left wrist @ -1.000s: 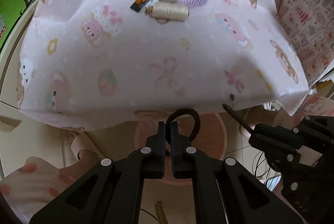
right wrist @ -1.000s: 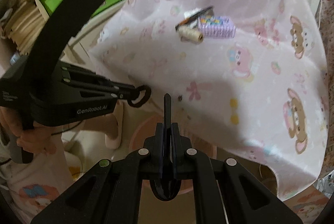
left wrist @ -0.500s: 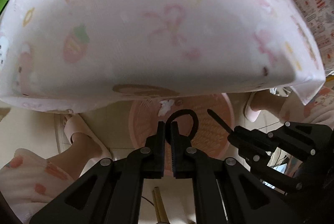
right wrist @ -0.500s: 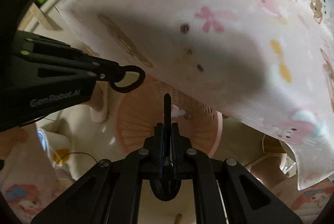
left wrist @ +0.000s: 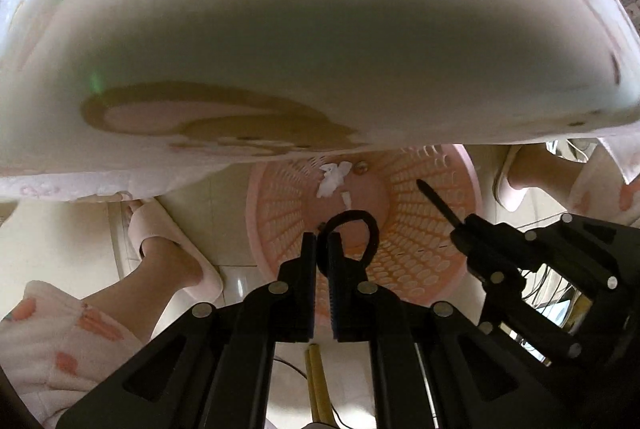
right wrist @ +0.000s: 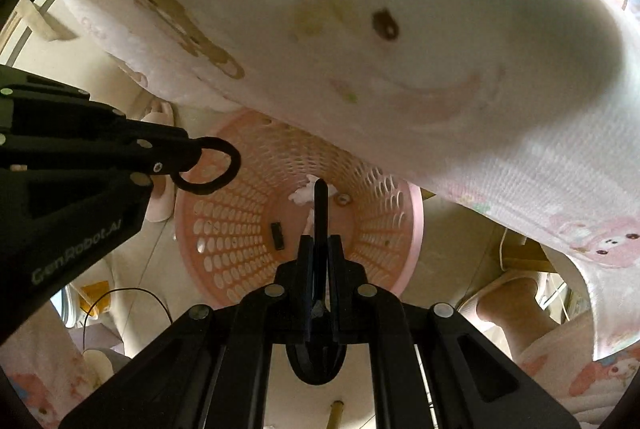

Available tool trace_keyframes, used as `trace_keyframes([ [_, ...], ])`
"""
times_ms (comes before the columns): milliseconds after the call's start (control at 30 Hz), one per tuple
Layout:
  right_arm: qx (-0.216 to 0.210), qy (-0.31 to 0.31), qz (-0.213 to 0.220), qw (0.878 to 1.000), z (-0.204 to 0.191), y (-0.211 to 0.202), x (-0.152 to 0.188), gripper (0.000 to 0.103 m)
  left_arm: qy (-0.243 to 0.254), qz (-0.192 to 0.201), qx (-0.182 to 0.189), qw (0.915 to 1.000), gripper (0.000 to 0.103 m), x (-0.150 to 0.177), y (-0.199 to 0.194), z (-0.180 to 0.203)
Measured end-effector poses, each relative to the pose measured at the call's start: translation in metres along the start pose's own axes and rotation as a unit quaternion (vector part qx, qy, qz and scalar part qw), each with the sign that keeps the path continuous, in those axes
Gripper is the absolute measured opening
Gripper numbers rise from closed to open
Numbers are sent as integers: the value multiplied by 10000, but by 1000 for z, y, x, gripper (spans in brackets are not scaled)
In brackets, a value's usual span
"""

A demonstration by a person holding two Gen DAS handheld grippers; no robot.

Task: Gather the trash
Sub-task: 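Carry the hair tie into the pink basket with the left gripper while the right drops the spoon there, then raise both open grippers from the basket back over the cloth toward the thread spool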

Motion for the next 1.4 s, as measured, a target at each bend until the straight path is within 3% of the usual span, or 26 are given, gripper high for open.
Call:
trace_keyframes([
  [467,-65,305,-126,9994,14,2,-2,8,-181,-58,36,9998,26,1,1,-7],
  [733,-223,463,-69,9987,19,-9,-3,10,-233,155,-34,9996,33,0,-12,-11],
  [867,-146,481,27,9987,19,-16,-3,22,-355,446,-140,9983,33,-1,-27,-18],
  [1000,-96,411,175,9990,17,-26,-4,23,-514,788,-192,9954,33,-3,-44,-27],
  [1133,-140,490,455,9977,18,-39,-5,30,-600,1194,-185,9909,33,-2,-64,-34],
  [1333,7,563,907,9943,18,-67,-5,31,-634,1902,-456,9786,33,5,-98,-38],
  [1400,45,543,1059,9929,17,-77,-4,32,-648,1904,-336,9790,33,7,-100,-38],
])
Point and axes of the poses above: each gripper's, at about its wrist camera, not at the fingertips, and y roughly the way its jaws point, z to its right, x to its underside, the point moved 3 cm from there along y, roughly the way its jaws point, and after that the axes turned 6 degrees about -z, right-handed, at the moved point
